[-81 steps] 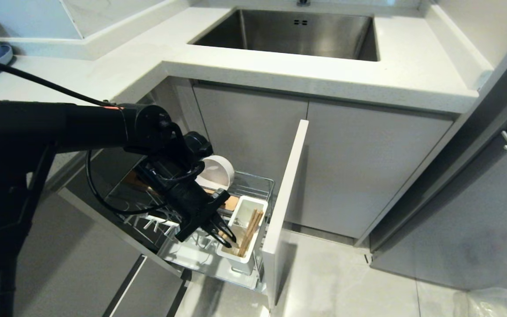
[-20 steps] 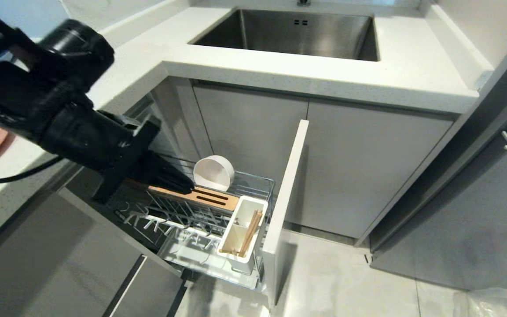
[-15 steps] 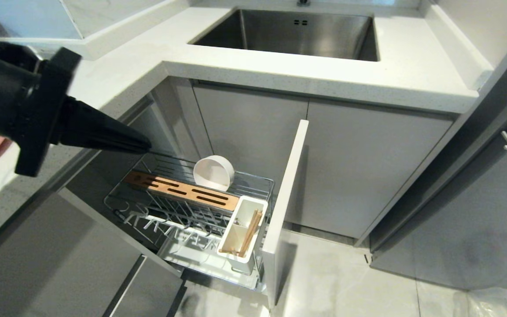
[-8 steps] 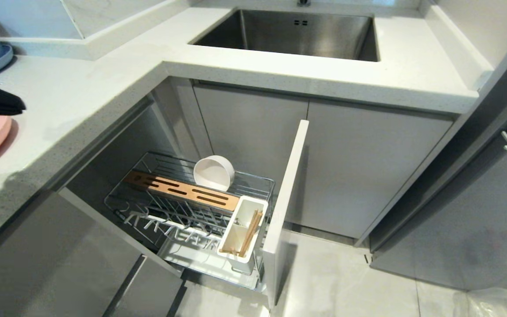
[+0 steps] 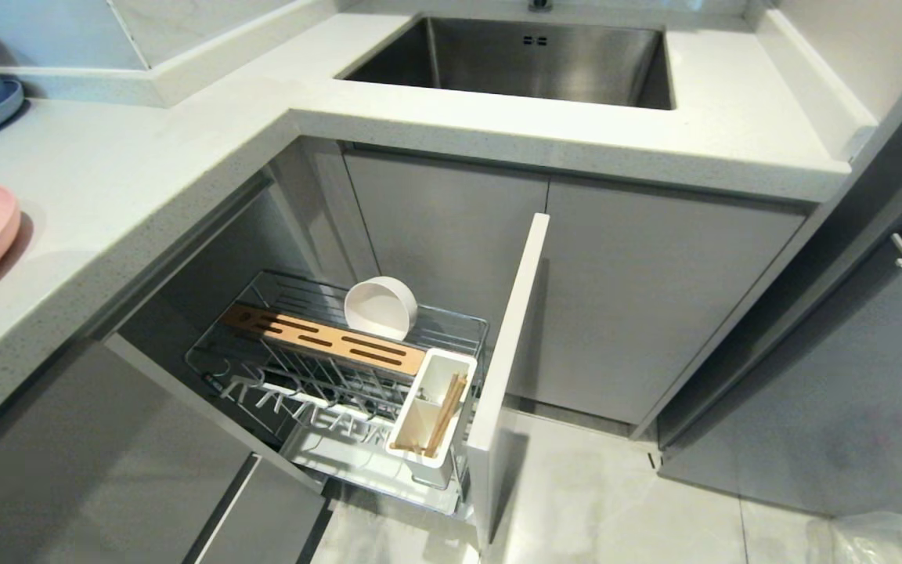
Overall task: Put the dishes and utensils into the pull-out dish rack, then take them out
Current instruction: Pick up the spoon and place it in the cupboard
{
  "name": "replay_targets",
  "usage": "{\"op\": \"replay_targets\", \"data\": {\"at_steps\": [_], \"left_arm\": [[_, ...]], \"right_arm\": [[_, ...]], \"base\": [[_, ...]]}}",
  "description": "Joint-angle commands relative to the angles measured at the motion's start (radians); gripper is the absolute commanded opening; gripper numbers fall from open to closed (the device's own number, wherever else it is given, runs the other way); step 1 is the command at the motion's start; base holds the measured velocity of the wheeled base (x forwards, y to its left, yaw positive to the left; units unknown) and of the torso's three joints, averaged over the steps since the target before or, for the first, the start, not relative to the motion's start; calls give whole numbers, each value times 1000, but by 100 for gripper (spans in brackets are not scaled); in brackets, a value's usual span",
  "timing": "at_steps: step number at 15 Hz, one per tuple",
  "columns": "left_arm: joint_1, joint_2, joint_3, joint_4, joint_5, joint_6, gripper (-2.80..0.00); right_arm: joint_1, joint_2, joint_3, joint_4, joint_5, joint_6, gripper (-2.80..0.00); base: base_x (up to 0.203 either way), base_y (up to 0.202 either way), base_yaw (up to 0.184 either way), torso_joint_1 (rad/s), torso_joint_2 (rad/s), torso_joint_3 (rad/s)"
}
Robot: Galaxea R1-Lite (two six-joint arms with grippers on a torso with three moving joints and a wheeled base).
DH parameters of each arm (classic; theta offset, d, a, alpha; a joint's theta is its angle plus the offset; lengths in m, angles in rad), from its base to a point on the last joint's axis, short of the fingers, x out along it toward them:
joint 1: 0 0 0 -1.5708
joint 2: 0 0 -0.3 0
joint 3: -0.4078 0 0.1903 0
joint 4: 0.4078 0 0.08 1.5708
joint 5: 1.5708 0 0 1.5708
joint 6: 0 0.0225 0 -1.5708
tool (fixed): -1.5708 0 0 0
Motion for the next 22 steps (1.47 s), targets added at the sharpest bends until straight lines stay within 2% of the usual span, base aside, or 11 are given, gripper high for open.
{"op": "replay_targets", "data": {"at_steps": [1, 3, 4, 7, 9, 11, 13, 19, 22], "left_arm": [[107, -1, 11, 7, 1, 2, -280], [157, 36, 41, 17, -11, 0, -280], [177, 54, 44, 29, -38, -2, -280], [268, 127, 30, 44, -208, -2, -280], [313, 173, 25, 44, -275, -2, -280], [330, 215, 14, 42, -294, -1, -280], [333, 235, 1, 43, -344, -2, -280], [331, 258, 3, 49, -359, 1, -280], [329, 260, 3, 77, -394, 1, -280]], "right_arm": [[0, 1, 2, 0, 0, 0, -280], [0, 1, 2, 0, 0, 0, -280], [0, 1, 2, 0, 0, 0, -280], [0, 1, 2, 0, 0, 0, -280], [0, 1, 2, 0, 0, 0, -280], [0, 1, 2, 0, 0, 0, -280], [0, 1, 2, 0, 0, 0, -280], [0, 1, 2, 0, 0, 0, -280], [0, 1, 2, 0, 0, 0, -280]], "base": [[0, 0, 0, 0, 0, 0], [0, 0, 0, 0, 0, 0], [0, 0, 0, 0, 0, 0], [0, 0, 0, 0, 0, 0], [0, 0, 0, 0, 0, 0], [0, 0, 0, 0, 0, 0], [0, 0, 0, 0, 0, 0], [0, 0, 0, 0, 0, 0], [0, 0, 0, 0, 0, 0]]}}
